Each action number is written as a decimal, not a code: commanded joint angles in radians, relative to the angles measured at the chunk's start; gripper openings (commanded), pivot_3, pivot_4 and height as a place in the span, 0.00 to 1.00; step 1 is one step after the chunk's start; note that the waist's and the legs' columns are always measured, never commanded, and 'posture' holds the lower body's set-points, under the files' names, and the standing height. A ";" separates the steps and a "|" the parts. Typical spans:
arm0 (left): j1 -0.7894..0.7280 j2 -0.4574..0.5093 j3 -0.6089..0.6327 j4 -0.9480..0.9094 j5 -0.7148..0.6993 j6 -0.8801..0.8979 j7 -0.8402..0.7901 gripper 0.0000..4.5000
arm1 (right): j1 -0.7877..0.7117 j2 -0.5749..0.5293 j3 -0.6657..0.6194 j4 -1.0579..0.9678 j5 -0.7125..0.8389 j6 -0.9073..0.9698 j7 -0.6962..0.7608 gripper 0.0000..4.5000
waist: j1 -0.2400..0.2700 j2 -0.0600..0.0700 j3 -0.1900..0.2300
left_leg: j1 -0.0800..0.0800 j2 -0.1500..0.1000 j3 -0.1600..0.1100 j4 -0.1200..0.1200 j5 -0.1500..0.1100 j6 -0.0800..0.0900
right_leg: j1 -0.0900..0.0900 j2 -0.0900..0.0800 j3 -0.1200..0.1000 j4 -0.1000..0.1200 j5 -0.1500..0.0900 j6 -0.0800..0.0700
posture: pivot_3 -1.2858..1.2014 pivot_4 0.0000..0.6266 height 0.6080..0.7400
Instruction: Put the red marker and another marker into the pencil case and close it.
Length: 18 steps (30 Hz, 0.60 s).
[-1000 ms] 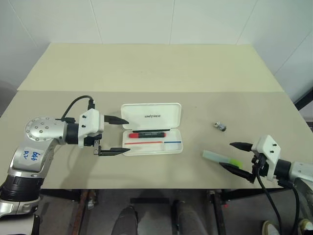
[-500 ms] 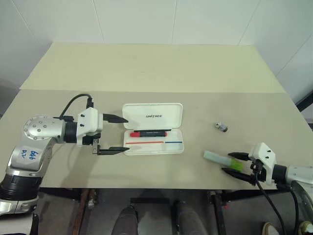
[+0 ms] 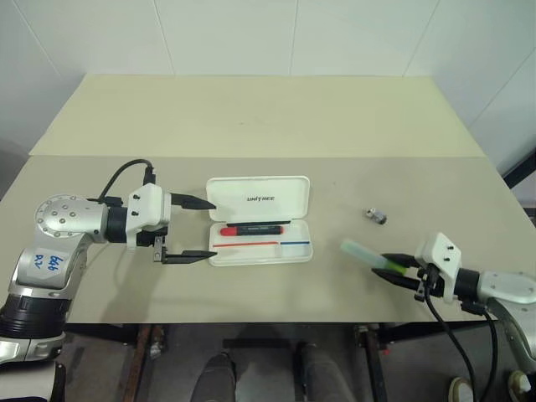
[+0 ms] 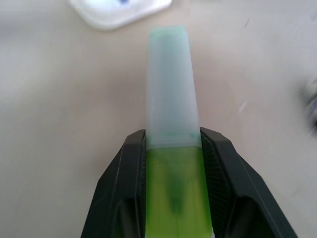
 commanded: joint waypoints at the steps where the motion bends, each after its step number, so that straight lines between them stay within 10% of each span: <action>1: 0.001 0.034 0.038 0.015 0.002 -0.040 -0.019 1.00 | -0.096 -0.015 0.003 -0.118 0.057 0.065 0.000 0.25 | -0.004 0.000 0.001 | 0.000 0.000 0.001 0.000 0.000 0.000 | -0.001 0.000 0.000 0.000 0.000 0.000 | 0.52 0.24 1.00; 18: 0.089 0.093 0.098 0.036 -0.001 -0.094 -0.034 1.00 | -0.595 0.305 0.451 0.043 -0.026 0.085 0.102 0.25 | -0.023 -0.001 0.001 | -0.002 0.000 0.002 -0.001 -0.001 -0.001 | -0.004 0.000 0.001 0.003 0.001 0.003 | 0.52 0.24 1.00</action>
